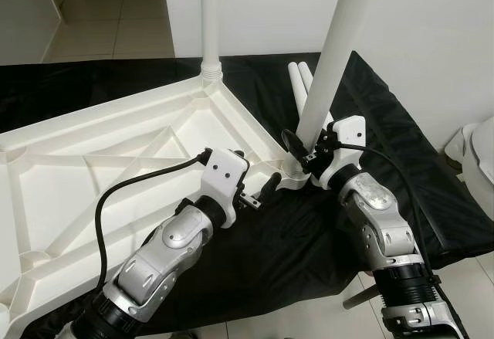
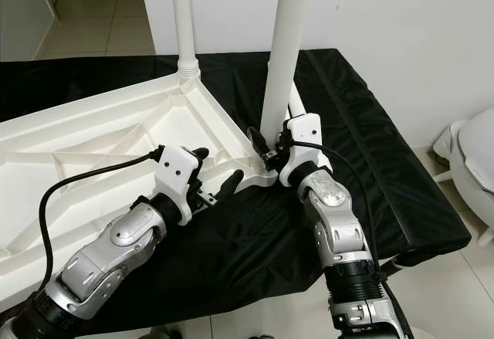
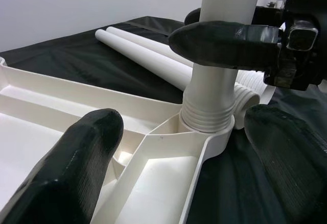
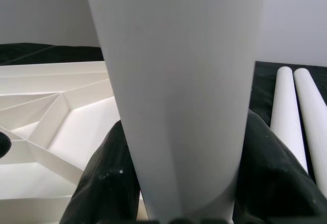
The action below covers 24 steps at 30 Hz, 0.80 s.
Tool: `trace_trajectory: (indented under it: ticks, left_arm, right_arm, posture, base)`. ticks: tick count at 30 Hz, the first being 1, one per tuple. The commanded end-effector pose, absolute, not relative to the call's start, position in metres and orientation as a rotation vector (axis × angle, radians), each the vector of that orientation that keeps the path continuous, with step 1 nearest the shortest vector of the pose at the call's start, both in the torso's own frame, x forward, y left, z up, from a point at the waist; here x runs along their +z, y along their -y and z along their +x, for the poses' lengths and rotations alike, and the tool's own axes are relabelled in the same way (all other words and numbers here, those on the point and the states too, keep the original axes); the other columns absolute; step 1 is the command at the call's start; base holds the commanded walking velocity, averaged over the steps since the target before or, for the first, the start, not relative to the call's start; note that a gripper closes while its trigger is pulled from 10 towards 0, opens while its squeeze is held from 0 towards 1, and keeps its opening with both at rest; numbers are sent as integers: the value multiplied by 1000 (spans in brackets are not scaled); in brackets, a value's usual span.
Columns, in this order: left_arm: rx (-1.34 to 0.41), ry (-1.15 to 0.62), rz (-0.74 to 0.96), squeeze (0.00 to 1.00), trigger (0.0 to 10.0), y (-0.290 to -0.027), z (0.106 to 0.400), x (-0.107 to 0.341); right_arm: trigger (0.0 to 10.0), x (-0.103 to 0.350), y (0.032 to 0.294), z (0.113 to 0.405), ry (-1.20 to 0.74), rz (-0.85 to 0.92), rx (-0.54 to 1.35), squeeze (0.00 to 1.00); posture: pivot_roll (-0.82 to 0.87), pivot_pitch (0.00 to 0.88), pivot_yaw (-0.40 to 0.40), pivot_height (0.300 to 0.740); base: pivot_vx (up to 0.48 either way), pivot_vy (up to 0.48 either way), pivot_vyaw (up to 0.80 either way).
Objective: Building children table
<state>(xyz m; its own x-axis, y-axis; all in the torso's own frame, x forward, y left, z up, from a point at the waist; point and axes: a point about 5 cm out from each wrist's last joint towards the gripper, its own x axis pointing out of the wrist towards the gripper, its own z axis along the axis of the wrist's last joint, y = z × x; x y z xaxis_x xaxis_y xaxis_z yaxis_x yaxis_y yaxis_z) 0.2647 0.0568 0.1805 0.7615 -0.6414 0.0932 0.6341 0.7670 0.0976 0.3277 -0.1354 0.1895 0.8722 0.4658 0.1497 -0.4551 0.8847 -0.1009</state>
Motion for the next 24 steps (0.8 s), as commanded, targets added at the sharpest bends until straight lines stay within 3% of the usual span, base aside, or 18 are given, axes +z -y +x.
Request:
trace_trajectory:
  ticks: [1, 24]
  left_arm:
    - [-1020, 118, 89, 0, 10000, -44, 251, 181]
    - [-1020, 130, 77, 0, 10000, -44, 248, 188]
  right_arm:
    - [10000, 153, 143, 327, -12, 14, 439, 0]
    - [10000, 142, 152, 334, -104, 83, 349, 0]
  posture:
    - [-5, 106, -15, 740]
    - [0, 114, -18, 740]
  base:
    - [0, 0, 0]
    - [0, 0, 0]
